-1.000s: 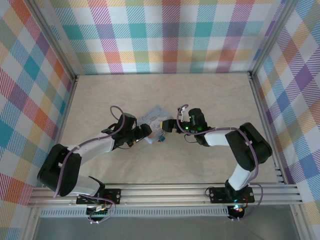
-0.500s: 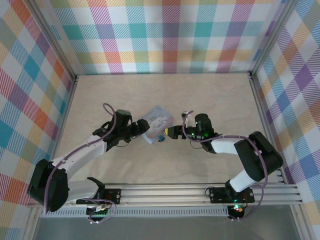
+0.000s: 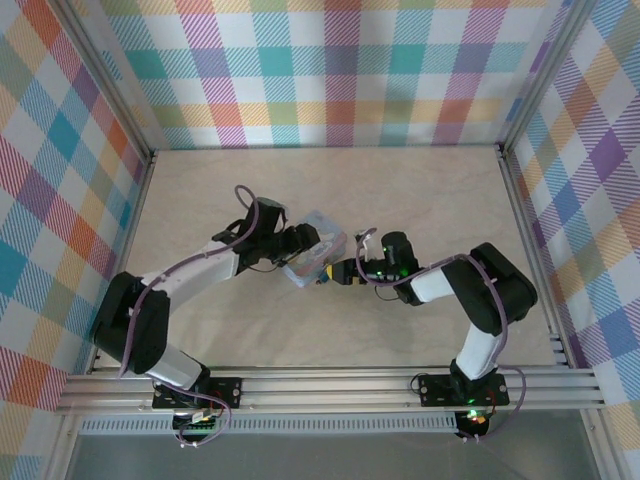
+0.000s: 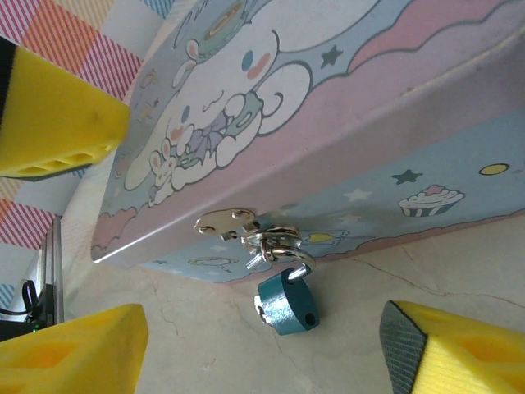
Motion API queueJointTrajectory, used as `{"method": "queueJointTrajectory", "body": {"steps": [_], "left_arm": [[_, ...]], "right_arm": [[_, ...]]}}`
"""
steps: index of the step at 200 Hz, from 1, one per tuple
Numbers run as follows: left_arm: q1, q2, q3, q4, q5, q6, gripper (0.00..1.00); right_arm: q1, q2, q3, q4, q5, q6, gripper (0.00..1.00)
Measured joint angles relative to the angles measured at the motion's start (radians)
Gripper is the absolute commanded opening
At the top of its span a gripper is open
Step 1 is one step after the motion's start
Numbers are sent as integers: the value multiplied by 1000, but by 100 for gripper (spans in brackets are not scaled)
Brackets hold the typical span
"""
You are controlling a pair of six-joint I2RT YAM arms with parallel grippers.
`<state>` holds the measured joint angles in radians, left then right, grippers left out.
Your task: Unlock the padlock with the key
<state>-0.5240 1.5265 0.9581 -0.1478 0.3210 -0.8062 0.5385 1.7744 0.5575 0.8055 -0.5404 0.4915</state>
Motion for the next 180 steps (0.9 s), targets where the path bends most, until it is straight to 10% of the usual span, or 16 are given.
{"method": "queueJointTrajectory", "body": {"steps": [180], "left_arm": [[-4,84,62,-3,-25,37,69]], "right_arm": [[19,199,22,333,-90,58,65]]}}
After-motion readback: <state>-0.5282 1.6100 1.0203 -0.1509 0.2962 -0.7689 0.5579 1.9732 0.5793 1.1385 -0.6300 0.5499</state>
